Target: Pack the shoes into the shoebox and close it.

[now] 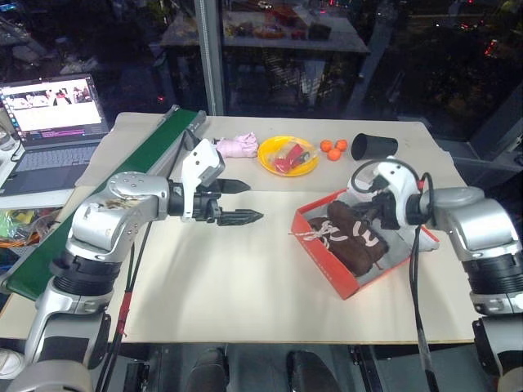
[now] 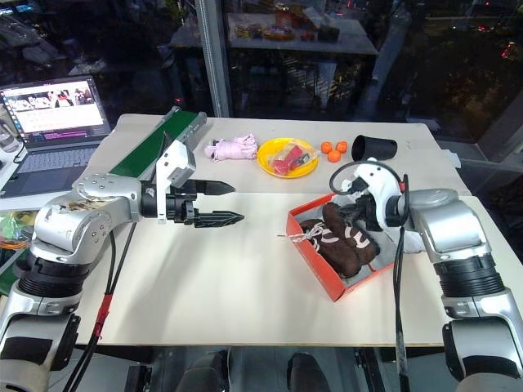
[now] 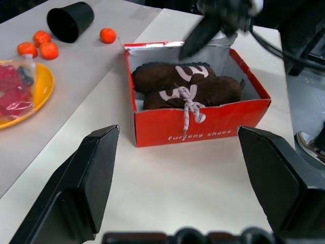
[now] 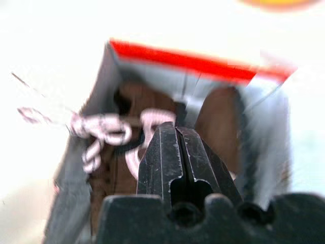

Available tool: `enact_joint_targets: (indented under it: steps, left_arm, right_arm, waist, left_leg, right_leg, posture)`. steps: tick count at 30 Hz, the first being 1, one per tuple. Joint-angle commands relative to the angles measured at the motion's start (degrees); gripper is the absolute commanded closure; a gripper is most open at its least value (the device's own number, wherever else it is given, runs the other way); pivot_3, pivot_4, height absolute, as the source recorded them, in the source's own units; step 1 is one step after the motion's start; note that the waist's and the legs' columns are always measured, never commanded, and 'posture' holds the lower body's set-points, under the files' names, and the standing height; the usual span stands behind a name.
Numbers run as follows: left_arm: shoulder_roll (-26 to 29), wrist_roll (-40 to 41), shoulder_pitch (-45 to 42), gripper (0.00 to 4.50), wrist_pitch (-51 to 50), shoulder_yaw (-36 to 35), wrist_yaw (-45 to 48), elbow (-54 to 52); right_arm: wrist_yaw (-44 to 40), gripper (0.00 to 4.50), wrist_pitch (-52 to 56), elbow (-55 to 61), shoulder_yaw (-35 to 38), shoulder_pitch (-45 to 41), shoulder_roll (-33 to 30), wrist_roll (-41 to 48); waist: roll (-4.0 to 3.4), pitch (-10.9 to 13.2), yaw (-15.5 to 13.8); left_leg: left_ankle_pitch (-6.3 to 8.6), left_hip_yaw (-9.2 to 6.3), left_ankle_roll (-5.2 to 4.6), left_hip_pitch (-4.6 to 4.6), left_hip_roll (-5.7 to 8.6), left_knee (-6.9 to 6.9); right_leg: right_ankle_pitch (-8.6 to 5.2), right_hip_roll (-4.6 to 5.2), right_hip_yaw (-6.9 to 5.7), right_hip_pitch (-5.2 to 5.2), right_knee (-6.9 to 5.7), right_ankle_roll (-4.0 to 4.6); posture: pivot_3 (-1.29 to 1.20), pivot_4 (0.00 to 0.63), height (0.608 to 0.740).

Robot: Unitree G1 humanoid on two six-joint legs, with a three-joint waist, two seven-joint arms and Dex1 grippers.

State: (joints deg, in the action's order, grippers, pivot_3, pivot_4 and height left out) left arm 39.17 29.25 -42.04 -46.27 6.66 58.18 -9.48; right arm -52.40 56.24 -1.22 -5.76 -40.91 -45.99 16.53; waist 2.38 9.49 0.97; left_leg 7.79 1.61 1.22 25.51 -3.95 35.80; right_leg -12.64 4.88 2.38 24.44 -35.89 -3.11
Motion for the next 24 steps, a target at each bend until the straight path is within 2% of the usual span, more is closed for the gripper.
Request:
enact_joint_targets:
  steps: [1,13,24]
  left_arm:
    - [0.35,-0.24,-0.66,0.52,1.33,-0.44,0.39,-1.49]
    - [0.95,-0.18,-0.18,0.52,0.7,-0.34,0.54,-2.28]
    - [1.49,0.21,0.13,0.52,0.29,-0.51,0.6,-2.75]
  right_arm:
    - [0.36,4.48,2.39,3.71,1.73,-1.14,1.02,2.44]
    - [2.09,4.48,0.81,1.46,-2.28,-1.05,6.76,1.96]
    - [2.04,4.48,-0.36,-1.75,-4.04,4.39,7.81,1.57]
  waist:
    - [0.0,0.01,-0.04]
    - [-0.02,0.03,-0.15]
    - [-0.03,0.04,-0.17]
  left_leg:
    - [0.0,0.0,0.0,0.01,0.0,0.03]
    - [0.0,0.0,0.0,0.04,0.01,0.07]
    - [0.0,0.0,0.0,0.03,0.01,0.08]
  right_leg:
    - [0.0,0.0,0.01,0.0,0.01,0.0]
    - [0.01,0.0,0.03,0.0,0.0,0.0]
    - [0.01,0.0,0.02,-0.02,-0.02,0.0]
  posture:
    - [0.0,0.15,0.74]
    - [0.0,0.15,0.74]
    - [0.0,0.15,0.74]
